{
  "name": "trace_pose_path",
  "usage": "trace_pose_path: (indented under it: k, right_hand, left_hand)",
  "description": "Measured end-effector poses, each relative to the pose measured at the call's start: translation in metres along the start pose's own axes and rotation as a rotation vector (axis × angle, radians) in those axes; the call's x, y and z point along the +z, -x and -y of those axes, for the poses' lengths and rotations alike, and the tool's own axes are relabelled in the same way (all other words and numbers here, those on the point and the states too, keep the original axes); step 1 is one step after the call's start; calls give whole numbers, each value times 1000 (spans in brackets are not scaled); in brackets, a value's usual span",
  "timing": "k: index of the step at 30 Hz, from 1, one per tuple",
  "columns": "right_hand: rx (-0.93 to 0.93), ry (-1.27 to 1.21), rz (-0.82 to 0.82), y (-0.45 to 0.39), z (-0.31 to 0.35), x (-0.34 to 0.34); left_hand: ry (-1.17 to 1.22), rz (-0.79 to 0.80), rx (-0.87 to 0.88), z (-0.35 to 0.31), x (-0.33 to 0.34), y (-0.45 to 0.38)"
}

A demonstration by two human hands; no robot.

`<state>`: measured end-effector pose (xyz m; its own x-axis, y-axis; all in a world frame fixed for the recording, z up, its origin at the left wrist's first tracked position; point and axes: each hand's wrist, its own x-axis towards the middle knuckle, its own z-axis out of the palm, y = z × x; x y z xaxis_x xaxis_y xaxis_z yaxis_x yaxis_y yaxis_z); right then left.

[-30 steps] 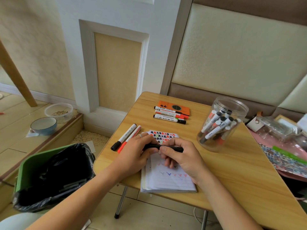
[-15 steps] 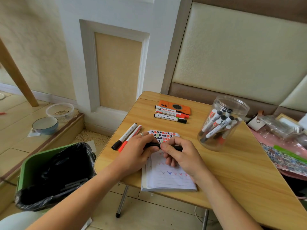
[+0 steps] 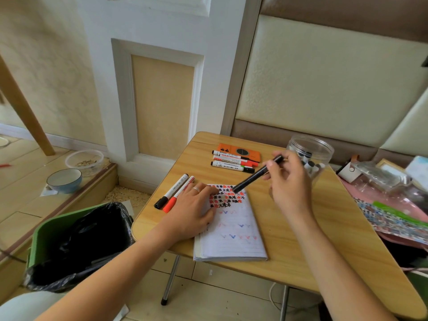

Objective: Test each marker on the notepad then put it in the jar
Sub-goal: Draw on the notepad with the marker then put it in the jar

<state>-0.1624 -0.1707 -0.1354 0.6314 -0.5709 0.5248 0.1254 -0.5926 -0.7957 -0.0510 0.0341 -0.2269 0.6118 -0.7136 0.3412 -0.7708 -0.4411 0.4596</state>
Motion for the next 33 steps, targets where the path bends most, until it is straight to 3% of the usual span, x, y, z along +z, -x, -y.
trace_pose_path:
  k: [8, 16, 18, 23, 28, 33]
  right_hand:
    - [-334, 243, -365, -57, 44, -65]
    - [-421, 377, -489, -84, 39, -85]
    - [-400, 451, -430, -84, 32, -84]
    - [-167, 676, -87, -84, 4, -67]
    - [-24, 785, 109, -82, 8, -63]
    - [-94, 1056, 167, -83, 9, -56]
  left_hand:
    - [-45, 51, -9, -4, -1, 2]
    - [-55, 75, -27, -7, -1, 1]
    - [-58, 85, -30, -6, -1, 0]
    - [-73, 106, -38, -4, 0, -1]
    - [-68, 88, -30, -4, 0, -1]
    - [-63, 81, -34, -5, 0, -1]
